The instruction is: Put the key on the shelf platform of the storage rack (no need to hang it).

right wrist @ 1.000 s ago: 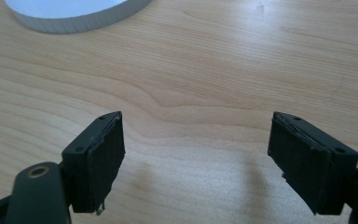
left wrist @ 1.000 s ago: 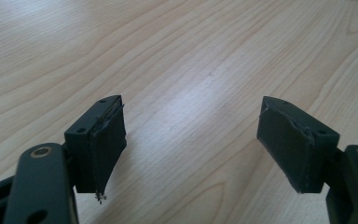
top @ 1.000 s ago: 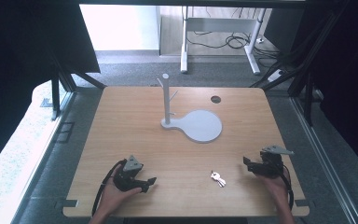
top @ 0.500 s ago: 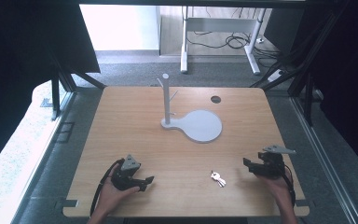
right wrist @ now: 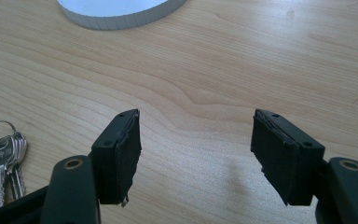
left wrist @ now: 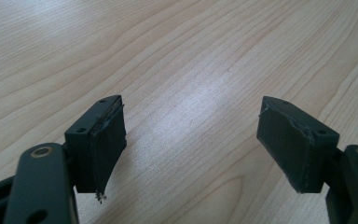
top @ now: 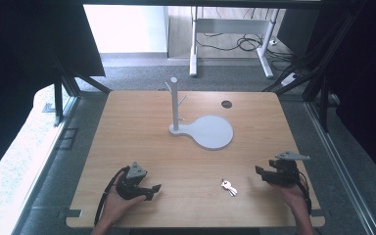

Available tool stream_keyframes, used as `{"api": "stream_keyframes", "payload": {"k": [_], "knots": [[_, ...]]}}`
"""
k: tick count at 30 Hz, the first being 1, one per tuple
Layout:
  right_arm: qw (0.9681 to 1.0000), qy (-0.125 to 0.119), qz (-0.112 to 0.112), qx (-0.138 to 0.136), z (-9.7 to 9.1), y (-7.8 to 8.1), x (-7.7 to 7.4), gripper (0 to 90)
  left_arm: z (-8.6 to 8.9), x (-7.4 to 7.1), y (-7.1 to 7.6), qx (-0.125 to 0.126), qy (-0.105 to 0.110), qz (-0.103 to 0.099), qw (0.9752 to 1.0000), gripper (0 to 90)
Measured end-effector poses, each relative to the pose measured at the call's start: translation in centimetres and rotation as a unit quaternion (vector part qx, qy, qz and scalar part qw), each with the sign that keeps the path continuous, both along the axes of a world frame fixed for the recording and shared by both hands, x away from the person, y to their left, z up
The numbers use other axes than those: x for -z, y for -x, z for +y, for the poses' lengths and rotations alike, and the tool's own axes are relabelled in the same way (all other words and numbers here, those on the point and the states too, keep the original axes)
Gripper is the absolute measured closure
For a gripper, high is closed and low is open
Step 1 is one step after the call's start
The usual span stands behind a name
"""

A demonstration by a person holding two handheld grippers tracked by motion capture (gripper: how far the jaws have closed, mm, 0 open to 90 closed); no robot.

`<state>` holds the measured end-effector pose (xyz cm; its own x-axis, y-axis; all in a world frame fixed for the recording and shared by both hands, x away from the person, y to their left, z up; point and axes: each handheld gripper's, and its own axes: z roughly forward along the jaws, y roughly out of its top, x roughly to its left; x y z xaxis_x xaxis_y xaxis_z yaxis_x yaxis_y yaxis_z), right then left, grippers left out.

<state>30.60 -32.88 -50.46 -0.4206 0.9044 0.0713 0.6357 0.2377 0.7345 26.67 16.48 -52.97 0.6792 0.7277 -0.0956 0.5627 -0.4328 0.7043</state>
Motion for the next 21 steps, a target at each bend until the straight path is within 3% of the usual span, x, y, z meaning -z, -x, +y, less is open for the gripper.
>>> {"api": "stream_keyframes", "payload": {"k": [4, 8, 11, 12, 21], "knots": [[0.9999, -0.012, 0.007, -0.007, 0.0, 0.1, -0.2, 36.6, 0.0, -0.1, 0.1, -0.002, -0.001, -0.002, 1.0000, 23.9], [0.9998, -0.010, 0.009, -0.016, 0.4, 0.3, -0.7, 38.1, 0.3, -0.3, 0.2, -0.009, 0.002, -0.005, 0.9999, 23.9], [0.9996, 0.003, 0.014, -0.024, 0.7, 0.3, -1.1, 38.9, 0.3, -0.3, 0.2, -0.009, 0.003, -0.005, 0.9999, 24.0], [0.9992, 0.022, 0.021, -0.026, 0.7, 0.3, -1.5, 39.5, 0.2, -0.3, 0.2, -0.009, 0.003, -0.005, 0.9999, 24.0], [0.9972, 0.045, 0.031, -0.050, 1.5, 0.6, -4.4, 42.9, 0.1, -0.3, 0.3, -0.005, 0.007, -0.004, 1.0000, 24.1]]}}
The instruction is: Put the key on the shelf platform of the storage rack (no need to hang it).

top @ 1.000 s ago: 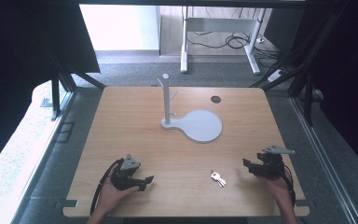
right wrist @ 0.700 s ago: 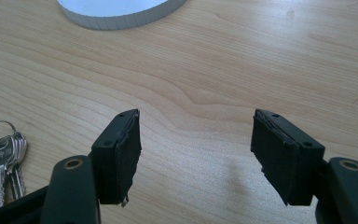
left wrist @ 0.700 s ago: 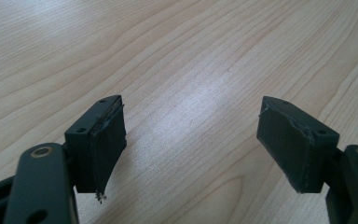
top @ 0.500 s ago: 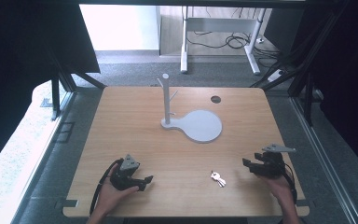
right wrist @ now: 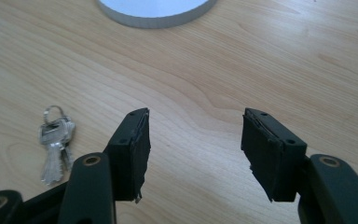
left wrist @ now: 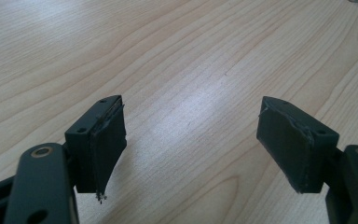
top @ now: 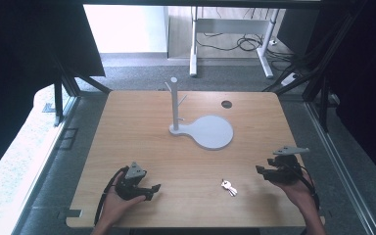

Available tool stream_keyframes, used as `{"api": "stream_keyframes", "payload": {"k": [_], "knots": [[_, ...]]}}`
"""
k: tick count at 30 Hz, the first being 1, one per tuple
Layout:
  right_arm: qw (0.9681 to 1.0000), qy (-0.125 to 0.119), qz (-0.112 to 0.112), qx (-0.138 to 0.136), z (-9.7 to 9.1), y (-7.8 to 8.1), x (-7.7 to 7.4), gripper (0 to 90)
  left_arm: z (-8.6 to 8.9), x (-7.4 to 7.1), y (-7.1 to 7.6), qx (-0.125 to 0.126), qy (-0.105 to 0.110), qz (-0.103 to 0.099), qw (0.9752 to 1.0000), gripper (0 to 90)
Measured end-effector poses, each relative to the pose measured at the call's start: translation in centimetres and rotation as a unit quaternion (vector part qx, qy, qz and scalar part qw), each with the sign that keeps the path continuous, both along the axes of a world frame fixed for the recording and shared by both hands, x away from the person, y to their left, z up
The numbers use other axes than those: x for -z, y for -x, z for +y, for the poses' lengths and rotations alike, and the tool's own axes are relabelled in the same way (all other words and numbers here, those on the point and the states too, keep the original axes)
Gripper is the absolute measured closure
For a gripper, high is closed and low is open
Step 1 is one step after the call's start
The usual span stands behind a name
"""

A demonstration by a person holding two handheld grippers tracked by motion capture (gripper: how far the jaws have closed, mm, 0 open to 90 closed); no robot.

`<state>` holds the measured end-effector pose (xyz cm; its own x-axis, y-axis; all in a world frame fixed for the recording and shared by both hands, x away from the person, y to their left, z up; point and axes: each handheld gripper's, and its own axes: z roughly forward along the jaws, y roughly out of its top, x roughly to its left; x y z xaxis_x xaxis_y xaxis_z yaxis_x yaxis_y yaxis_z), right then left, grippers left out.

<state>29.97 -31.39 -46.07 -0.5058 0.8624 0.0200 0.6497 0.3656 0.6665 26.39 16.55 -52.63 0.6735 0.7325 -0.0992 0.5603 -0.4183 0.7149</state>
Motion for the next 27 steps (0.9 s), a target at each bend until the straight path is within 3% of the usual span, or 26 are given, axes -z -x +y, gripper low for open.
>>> {"api": "stream_keyframes", "payload": {"k": [4, 10, 18, 23, 27], "knots": [[0.9998, 0.011, 0.004, -0.014, 0.5, 0.1, -0.5, 46.2, -0.2, 0.0, 0.0, 0.005, -0.003, 0.003, 1.0000, 24.0], [0.9984, 0.023, 0.031, -0.041, 1.7, 0.0, -0.7, 49.7, -0.3, 0.1, 0.0, 0.007, -0.003, 0.006, 1.0000, 24.0], [0.9971, 0.031, 0.034, -0.060, 2.9, -0.1, -1.5, 53.2, -0.3, 0.1, 0.1, 0.007, 0.000, 0.006, 1.0000, 23.9], [0.9944, 0.026, 0.057, -0.085, 4.0, -0.2, -2.3, 55.2, -0.3, 0.1, 0.0, 0.009, -0.002, 0.007, 0.9999, 24.0], [0.9917, 0.040, 0.068, -0.101, 5.3, -0.4, -2.7, 56.8, -0.6, 0.1, 0.2, 0.012, -0.004, 0.007, 0.9999, 23.9]]}}
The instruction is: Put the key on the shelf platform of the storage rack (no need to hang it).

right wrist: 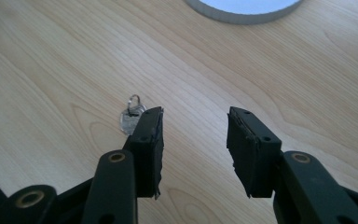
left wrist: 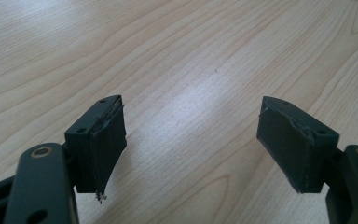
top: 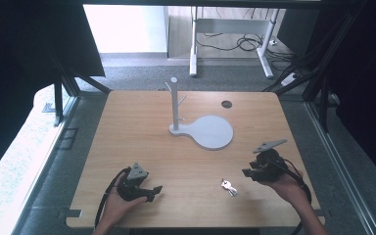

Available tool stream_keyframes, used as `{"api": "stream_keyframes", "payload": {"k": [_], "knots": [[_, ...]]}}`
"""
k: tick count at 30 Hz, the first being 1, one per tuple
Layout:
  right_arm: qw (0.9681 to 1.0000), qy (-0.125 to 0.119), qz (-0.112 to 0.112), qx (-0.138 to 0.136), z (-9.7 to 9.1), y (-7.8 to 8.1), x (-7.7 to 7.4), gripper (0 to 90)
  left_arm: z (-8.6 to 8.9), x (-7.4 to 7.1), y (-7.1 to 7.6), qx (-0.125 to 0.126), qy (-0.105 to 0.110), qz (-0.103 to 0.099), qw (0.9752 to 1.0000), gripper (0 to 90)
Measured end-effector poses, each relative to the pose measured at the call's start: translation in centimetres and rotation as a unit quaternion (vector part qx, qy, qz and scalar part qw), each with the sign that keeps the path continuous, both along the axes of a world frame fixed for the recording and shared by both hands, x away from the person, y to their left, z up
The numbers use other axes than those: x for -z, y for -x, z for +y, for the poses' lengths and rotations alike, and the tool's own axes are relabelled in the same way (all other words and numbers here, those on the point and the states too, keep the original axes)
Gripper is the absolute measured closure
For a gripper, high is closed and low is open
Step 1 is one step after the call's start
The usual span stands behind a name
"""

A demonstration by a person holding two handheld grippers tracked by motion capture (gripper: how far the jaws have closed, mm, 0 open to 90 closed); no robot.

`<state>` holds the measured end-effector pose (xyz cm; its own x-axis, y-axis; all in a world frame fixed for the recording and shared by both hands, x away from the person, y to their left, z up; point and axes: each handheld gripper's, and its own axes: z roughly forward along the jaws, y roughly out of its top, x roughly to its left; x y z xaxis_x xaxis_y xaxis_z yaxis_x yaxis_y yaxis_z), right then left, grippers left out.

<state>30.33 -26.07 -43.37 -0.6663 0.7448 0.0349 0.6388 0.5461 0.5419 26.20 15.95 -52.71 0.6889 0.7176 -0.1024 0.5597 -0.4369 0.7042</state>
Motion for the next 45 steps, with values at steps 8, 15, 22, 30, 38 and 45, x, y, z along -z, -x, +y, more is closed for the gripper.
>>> {"api": "stream_keyframes", "payload": {"k": [8, 15, 22, 30, 38, 45], "knots": [[0.9990, 0.020, 0.034, -0.019, 1.6, -0.5, 0.6, 60.4, 0.0, -0.1, 0.1, 0.000, 0.003, 0.000, 1.0000, 23.9], [0.9970, 0.026, 0.066, -0.031, 2.7, -0.9, 1.9, 63.3, -0.1, 0.0, 0.0, 0.003, -0.001, 0.004, 1.0000, 23.8], [0.9952, 0.031, 0.081, -0.045, 4.1, -1.3, 2.4, 65.3, -0.1, 0.1, 0.0, -0.001, -0.015, -0.002, 0.9999, 23.8], [0.9926, 0.039, 0.098, -0.062, 5.5, -1.4, 3.2, 68.5, -0.1, 0.1, 0.0, 0.000, -0.013, -0.002, 0.9999, 23.8], [0.9905, 0.049, 0.108, -0.070, 6.6, -1.7, 3.9, 71.9, -0.1, 0.1, 0.0, 0.000, -0.012, -0.001, 0.9999, 23.7], [0.9883, 0.062, 0.119, -0.073, 7.4, -1.9, 4.5, 75.9, -0.1, 0.1, 0.0, 0.003, -0.012, -0.001, 0.9999, 23.7]]}}
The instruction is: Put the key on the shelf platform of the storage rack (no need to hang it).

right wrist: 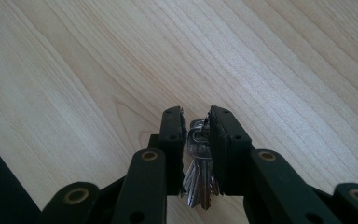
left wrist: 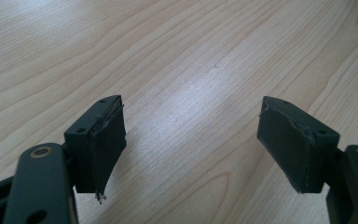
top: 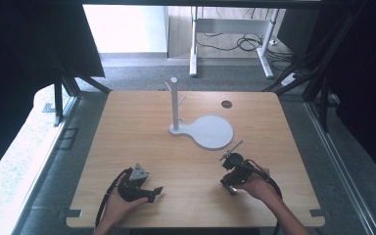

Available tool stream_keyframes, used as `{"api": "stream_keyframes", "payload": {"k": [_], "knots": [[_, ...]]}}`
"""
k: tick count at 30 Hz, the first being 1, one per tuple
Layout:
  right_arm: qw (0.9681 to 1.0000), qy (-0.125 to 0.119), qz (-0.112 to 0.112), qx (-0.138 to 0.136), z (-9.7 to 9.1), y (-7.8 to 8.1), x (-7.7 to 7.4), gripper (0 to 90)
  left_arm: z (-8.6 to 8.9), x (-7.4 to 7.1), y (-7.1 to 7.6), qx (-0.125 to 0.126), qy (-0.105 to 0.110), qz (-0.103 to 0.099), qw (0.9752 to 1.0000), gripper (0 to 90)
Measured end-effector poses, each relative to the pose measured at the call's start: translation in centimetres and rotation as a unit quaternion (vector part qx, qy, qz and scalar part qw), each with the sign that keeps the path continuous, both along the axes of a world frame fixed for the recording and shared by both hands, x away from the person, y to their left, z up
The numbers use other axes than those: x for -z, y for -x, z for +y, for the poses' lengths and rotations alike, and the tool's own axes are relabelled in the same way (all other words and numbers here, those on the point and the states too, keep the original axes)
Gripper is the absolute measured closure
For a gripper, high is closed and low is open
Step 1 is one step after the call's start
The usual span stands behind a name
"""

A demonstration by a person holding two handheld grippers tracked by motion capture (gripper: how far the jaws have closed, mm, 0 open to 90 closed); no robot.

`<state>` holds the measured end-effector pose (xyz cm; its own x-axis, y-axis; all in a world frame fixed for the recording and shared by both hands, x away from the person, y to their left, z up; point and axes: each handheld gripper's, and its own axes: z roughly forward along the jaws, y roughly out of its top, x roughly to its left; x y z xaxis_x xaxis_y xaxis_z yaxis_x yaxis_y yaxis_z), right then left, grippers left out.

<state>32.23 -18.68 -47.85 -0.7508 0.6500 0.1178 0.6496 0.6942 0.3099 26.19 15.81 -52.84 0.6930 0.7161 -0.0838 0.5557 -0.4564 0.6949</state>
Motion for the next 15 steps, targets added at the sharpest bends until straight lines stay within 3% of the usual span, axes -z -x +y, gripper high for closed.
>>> {"api": "stream_keyframes", "payload": {"k": [15], "knots": [[0.9996, 0.025, 0.011, 0.003, 1.1, -1.2, 1.3, 80.8, 0.1, 0.0, 0.0, -0.001, 0.001, 0.001, 1.0000, 23.7]]}}
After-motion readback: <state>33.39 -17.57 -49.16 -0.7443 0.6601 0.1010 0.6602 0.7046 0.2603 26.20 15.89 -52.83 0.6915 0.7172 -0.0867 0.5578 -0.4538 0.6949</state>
